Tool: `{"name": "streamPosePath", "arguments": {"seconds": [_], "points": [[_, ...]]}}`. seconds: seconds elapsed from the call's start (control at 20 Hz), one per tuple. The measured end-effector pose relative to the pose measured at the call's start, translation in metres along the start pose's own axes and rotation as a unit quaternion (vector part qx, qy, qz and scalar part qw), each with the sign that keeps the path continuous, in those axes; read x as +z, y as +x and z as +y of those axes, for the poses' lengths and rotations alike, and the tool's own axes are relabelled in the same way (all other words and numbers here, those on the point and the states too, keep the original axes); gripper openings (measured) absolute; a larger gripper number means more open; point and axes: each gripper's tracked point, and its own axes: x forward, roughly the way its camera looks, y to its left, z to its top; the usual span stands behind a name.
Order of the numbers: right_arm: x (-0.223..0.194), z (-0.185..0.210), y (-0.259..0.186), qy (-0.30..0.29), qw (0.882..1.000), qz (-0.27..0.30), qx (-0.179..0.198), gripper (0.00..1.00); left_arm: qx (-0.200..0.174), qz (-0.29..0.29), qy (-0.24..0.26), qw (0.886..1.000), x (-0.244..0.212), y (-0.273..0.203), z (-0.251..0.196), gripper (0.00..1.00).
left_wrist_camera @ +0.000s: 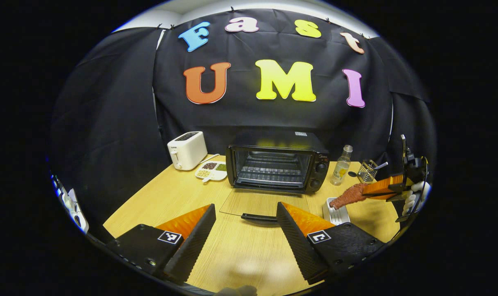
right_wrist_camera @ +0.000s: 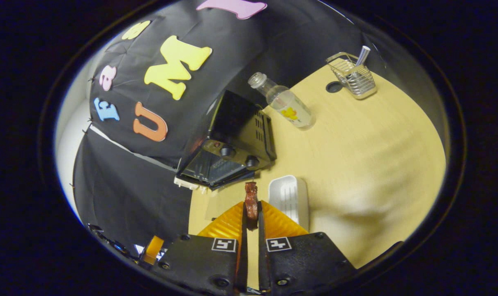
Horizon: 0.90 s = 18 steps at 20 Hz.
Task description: Open the electric oven with the left hand, put the food in, and close the electric oven.
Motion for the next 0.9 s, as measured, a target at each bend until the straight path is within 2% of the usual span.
{"name": "streamPosePath", "arguments": {"seconds": [0.25, 0.4, 0.65, 0.8, 0.9], "points": [[-0.016, 0.058, 0.046, 0.045, 0.997, -0.054, 0.028, 0.13, -0.026, 0.000, 0.032, 0.999, 0.012, -0.001, 0.038, 0.95], [-0.021, 0.079, 0.087, 0.092, 0.990, -0.100, 0.040, 0.13, -0.035, -0.005, 0.047, 0.998, 0.022, -0.005, 0.064, 0.95], [-0.014, 0.101, 0.152, 0.128, 0.977, -0.165, 0.046, 0.13, -0.019, -0.009, 0.047, 0.999, 0.037, -0.007, 0.105, 0.95], [-0.005, 0.102, 0.188, 0.158, 0.965, -0.206, 0.044, 0.13, -0.003, -0.009, 0.054, 0.999, 0.039, -0.008, 0.122, 0.95], [-0.002, 0.099, 0.210, 0.164, 0.961, -0.221, 0.036, 0.13, -0.001, -0.005, 0.061, 0.998, 0.038, -0.008, 0.127, 0.95]]}}
